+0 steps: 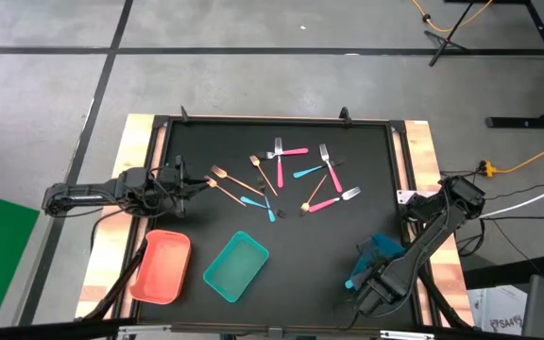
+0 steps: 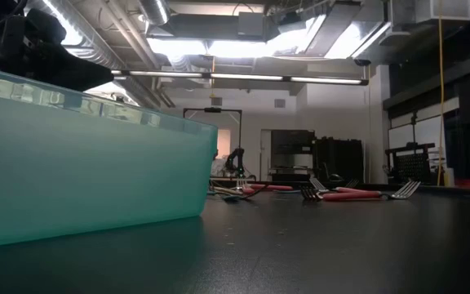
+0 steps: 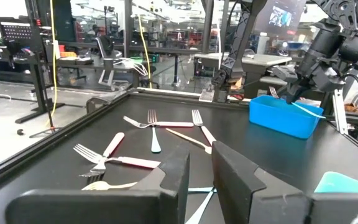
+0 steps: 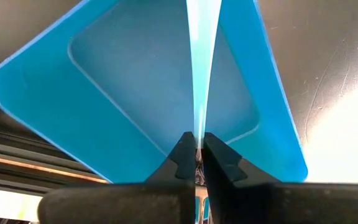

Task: Sort silverware by color (type)
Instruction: Put the blue fork into the blue bin, then put the gold fork into the green bin

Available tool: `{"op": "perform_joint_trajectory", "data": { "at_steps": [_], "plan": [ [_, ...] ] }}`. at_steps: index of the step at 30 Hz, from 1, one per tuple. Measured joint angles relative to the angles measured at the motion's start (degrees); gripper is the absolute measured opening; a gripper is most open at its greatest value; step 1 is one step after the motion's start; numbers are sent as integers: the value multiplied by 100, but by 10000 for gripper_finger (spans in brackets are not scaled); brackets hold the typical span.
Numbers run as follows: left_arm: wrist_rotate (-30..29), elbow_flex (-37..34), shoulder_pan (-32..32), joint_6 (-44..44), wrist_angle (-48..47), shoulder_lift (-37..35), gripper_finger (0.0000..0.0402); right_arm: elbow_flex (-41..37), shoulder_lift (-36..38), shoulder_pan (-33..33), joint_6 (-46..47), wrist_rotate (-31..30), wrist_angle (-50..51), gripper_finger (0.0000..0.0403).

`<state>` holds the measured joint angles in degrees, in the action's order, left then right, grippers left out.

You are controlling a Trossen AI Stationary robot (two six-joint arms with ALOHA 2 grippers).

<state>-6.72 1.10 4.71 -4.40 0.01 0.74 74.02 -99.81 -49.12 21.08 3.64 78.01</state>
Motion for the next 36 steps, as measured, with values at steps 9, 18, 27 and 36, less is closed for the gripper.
{"op": "perform_joint_trajectory", "data": {
  "at_steps": [9,18,27,36],
  "plan": [
    [0,0,0,2,0,1,63,0,0,0,2,-47,1,82],
    [0,-1,0,2,0,0,63,0,0,2,4,-63,4,112],
    [0,-1,0,2,119,1,63,231,0,2,472,-416,838,113],
    [0,0,0,-30,1655,1,63,435,542,115,866,-1864,868,113]
  ]
}}
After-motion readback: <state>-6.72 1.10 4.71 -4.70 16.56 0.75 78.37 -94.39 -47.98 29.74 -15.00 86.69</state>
